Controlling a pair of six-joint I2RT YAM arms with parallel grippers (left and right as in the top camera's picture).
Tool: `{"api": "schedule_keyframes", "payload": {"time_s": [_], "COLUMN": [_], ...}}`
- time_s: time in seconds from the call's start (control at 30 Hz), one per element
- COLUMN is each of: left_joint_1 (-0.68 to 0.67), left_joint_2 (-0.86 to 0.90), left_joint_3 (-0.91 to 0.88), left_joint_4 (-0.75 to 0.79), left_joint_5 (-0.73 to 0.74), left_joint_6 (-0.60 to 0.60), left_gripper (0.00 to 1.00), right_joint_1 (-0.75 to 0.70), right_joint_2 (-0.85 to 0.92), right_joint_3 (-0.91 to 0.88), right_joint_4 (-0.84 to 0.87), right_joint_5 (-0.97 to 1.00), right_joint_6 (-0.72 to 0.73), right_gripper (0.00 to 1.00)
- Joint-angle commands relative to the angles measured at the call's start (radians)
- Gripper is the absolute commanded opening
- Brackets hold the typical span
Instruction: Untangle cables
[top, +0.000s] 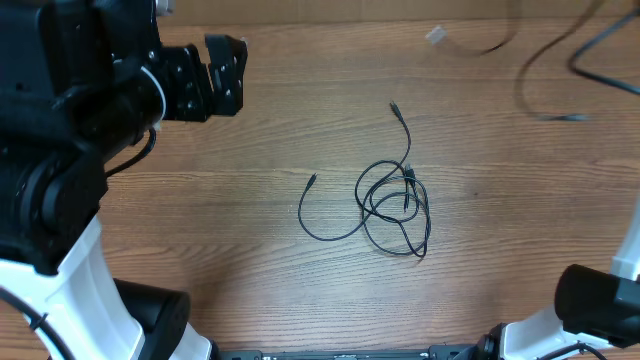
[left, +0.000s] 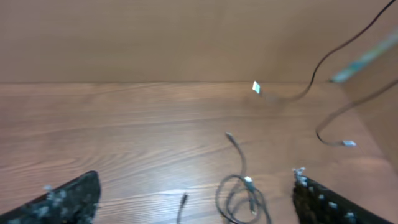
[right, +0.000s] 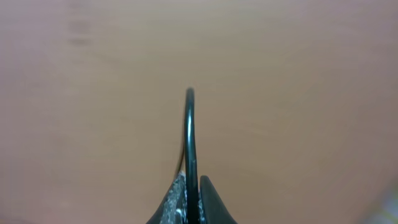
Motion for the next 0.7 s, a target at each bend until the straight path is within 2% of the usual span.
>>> {"api": "schedule_keyframes", "payload": {"time_s": [0.0,0.07,0.17,0.43,0.67], "left_joint_1": [-0.004,-0.027,-0.092,-0.257,-0.282], "left_joint_2": [-0.038,-0.053,-0.071,-0.087,-0.087], "left_joint_3": [0.005,0.005,0.005,0.005,0.005], "left_joint_4": [-0.002,-0.002,-0.002,-0.002,-0.002], "left_joint_5": [0.179,0.231,0.22,0.131,0.092], "left_joint_6": [0.024,0.024,0.025,0.031,-0.016], "left_gripper": [0.89,0.9,1.0,1.0,1.0], "right_joint_1": [-0.087,-0.15,-0.248,-0.422,-0.453], "right_joint_2": [-0.021,0.013,0.081,0.306,0.496], "right_joint_3": [0.011,0.011,0.011,0.011,0.011], "right_joint_4": [0.008,0.013,0.014,-0.01,-0.102], "right_joint_5": [0.064,0.064,0.064,0.04,-0.003], "right_joint_6": [0.053,0.053,0.058,0.16,0.162], "right_gripper": [0.04,0.04,0.04,0.04,0.04]}}
